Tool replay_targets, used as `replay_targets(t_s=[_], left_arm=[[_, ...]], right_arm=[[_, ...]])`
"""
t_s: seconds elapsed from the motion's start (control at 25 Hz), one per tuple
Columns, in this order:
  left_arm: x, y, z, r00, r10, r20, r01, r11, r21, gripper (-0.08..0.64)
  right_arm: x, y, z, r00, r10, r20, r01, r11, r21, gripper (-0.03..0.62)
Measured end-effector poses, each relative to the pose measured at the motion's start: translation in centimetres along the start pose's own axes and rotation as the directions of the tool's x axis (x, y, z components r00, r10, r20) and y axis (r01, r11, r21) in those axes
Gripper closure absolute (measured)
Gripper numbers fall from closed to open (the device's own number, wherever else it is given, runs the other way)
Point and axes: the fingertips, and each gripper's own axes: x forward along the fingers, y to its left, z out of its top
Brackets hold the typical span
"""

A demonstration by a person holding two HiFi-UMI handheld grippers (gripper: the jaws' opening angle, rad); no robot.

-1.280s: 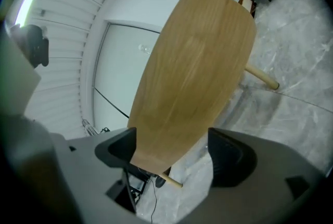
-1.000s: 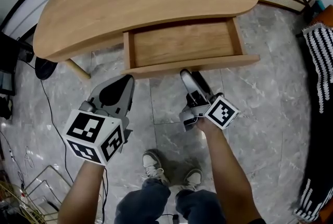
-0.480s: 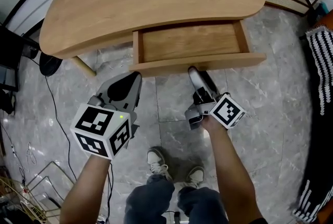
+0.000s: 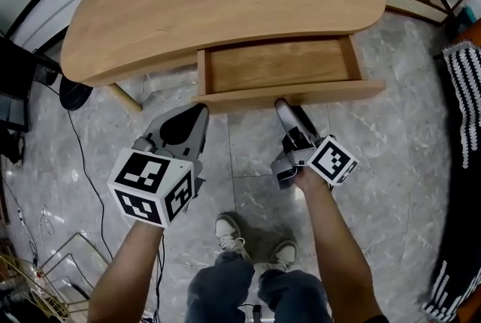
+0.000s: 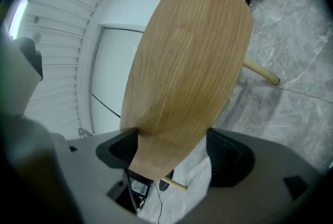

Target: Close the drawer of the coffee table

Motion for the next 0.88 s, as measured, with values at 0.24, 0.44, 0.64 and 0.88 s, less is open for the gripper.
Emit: replay_targets(t_s=[0.24, 0.44, 0.64, 0.88], left_arm=[[1.3, 0.2, 0.9, 1.0, -0.014, 0.014, 0.014, 1.0, 0.026, 0.558], [2.4, 1.1, 1.9, 1.0, -0.014, 0.025, 0.013, 0.999, 0.047, 0.558], [3.2, 2.2, 3.6, 0.998, -0.012, 0.061, 0.009, 0.999, 0.047, 0.558], [4.2, 4.1, 3.6, 0.998, -0.01, 0.068, 0.007, 0.999, 0.054, 0.558]], right_arm=[[1.5, -0.8, 0.7, 0.999, -0.045, -0.004, 0.045, 0.999, 0.016, 0.196], [3.1, -1.5, 1.5, 0.998, -0.064, 0.009, 0.063, 0.998, 0.023, 0.199], [5.1, -1.9, 2.6, 0.996, -0.079, 0.029, 0.078, 0.997, 0.024, 0.201], [7.6, -2.5, 3.7, 0.995, -0.074, 0.064, 0.073, 0.997, 0.017, 0.202]])
